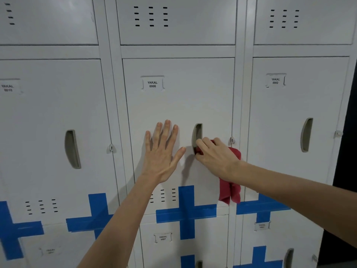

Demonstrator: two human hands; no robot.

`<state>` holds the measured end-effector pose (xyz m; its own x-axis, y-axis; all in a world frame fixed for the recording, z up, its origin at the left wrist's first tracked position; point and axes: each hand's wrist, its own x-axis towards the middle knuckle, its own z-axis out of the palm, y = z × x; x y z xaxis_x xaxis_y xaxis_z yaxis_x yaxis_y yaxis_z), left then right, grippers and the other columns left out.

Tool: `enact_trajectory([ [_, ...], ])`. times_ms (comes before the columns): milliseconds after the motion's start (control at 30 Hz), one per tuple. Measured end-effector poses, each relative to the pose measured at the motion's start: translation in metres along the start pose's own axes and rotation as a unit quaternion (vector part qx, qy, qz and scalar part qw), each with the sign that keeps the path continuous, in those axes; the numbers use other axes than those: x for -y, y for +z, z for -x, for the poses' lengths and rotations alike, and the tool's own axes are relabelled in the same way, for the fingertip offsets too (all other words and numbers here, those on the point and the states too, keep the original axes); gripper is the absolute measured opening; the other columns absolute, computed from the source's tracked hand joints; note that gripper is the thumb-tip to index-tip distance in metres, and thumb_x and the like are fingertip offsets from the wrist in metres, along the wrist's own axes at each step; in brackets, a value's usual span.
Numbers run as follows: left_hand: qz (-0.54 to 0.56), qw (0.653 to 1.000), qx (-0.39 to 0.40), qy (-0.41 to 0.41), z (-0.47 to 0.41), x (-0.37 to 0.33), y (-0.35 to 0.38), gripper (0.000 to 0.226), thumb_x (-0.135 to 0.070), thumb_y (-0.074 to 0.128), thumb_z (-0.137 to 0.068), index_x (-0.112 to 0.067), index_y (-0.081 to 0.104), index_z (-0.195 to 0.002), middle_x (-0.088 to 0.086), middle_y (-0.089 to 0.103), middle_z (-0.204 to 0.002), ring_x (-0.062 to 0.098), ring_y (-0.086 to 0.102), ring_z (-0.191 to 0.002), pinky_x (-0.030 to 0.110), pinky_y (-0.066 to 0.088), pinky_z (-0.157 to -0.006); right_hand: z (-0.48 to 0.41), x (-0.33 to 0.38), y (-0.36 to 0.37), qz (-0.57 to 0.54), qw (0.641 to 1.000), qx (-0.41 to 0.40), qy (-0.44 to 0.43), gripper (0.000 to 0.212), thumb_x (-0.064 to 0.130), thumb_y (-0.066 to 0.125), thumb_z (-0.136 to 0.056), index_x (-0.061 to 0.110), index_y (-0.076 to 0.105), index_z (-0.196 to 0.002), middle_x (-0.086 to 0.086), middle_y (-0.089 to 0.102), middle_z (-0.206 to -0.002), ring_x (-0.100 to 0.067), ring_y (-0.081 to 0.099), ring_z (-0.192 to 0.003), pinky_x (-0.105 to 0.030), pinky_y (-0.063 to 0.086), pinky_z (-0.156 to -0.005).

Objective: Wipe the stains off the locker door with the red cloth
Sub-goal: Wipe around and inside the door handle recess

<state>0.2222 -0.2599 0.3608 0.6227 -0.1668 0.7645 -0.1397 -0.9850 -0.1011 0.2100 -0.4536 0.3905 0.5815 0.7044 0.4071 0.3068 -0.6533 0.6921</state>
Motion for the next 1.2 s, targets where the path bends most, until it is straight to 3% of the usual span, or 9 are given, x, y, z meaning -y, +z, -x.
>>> enact_trajectory([
  [267, -0.003, 1.0, 0.01, 0.005, 0.001, 0.001, -0.004, 0.076, -0.064, -0.018, -0.086, -0.025, -0.012, -0.151, -0.001, -0.022, -0.158, 0.018, -0.02, -0.145, 0.048, -0.009, -0.117, -0.019, -0.025, -0.01, 0.031, 0.996, 0.055, -0.061, 0.033, 0.023, 0.038, -0.097, 0.036, 0.056, -0.122, -0.008, 0.033, -0.126, -0.025, 0.033, -0.113, -0.033, 0.029, -0.072],
  [700, -0.015, 1.0, 0.002, 0.002, 0.001, 0.001, -0.004, 0.073, -0.062, -0.015, -0.088, -0.024, -0.012, -0.15, -0.001, -0.021, -0.157, 0.018, -0.02, -0.145, 0.048, -0.008, -0.116, -0.01, -0.028, -0.004, -0.057, 0.996, 0.01, -0.062, 0.028, 0.021, 0.041, -0.095, 0.029, 0.059, -0.114, -0.007, 0.036, -0.115, -0.023, 0.034, -0.104, -0.032, 0.026, -0.072],
  [933, -0.011, 1.0, 0.001, 0.001, 0.001, 0.002, -0.003, 0.074, -0.063, -0.016, -0.087, -0.024, -0.014, -0.15, -0.001, -0.023, -0.157, 0.018, -0.022, -0.144, 0.048, -0.009, -0.116, 0.004, -0.033, -0.001, -0.14, 0.989, -0.021, -0.038, 0.023, 0.019, 0.046, -0.091, 0.027, 0.063, -0.104, -0.003, 0.034, -0.101, -0.018, 0.031, -0.092, -0.031, 0.033, -0.074],
  [1000, -0.011, 1.0, -0.004, 0.0, 0.0, 0.001, -0.001, 0.073, -0.063, -0.015, -0.088, -0.024, -0.012, -0.15, 0.001, -0.02, -0.158, 0.019, -0.02, -0.145, 0.049, -0.009, -0.116, 0.016, -0.038, 0.004, -0.239, 0.967, -0.049, 0.071, 0.027, 0.013, 0.047, -0.091, 0.023, 0.065, -0.108, -0.002, 0.03, -0.097, -0.017, 0.029, -0.089, -0.032, 0.038, -0.077],
  [1033, -0.01, 1.0, -0.005, -0.001, 0.0, 0.0, -0.001, 0.073, -0.063, -0.014, -0.088, -0.023, -0.012, -0.15, 0.001, -0.02, -0.158, 0.02, -0.02, -0.145, 0.049, -0.009, -0.116, 0.02, -0.039, 0.006, -0.3, 0.94, -0.078, 0.143, 0.031, 0.008, 0.046, -0.091, 0.021, 0.065, -0.111, -0.003, 0.03, -0.097, -0.017, 0.03, -0.089, -0.03, 0.04, -0.079],
  [1100, -0.01, 1.0, -0.009, -0.003, 0.0, -0.001, 0.001, 0.074, -0.063, -0.013, -0.089, -0.023, -0.011, -0.151, 0.002, -0.018, -0.159, 0.021, -0.019, -0.145, 0.05, -0.009, -0.115, 0.02, -0.032, 0.008, -0.427, 0.862, -0.114, 0.247, 0.04, -0.003, 0.042, -0.089, 0.017, 0.064, -0.116, -0.003, 0.03, -0.1, -0.014, 0.03, -0.093, -0.013, 0.035, -0.083],
  [1133, -0.01, 1.0, -0.011, -0.003, 0.0, -0.001, 0.001, 0.074, -0.063, -0.012, -0.089, -0.022, -0.009, -0.151, 0.003, -0.016, -0.159, 0.022, -0.017, -0.146, 0.05, -0.008, -0.115, 0.017, -0.025, 0.007, -0.474, 0.833, -0.102, 0.267, 0.043, -0.005, 0.04, -0.089, 0.017, 0.063, -0.118, -0.004, 0.032, -0.103, -0.012, 0.03, -0.094, -0.005, 0.031, -0.084],
  [1200, -0.013, 1.0, -0.012, -0.001, 0.0, -0.001, 0.002, 0.074, -0.063, -0.01, -0.09, -0.021, -0.006, -0.152, 0.003, -0.014, -0.16, 0.022, -0.016, -0.146, 0.051, -0.007, -0.115, 0.008, -0.006, 0.006, -0.513, 0.814, -0.064, 0.264, 0.044, -0.004, 0.04, -0.088, 0.018, 0.062, -0.12, -0.008, 0.037, -0.108, -0.013, 0.032, -0.099, -0.002, 0.024, -0.087],
])
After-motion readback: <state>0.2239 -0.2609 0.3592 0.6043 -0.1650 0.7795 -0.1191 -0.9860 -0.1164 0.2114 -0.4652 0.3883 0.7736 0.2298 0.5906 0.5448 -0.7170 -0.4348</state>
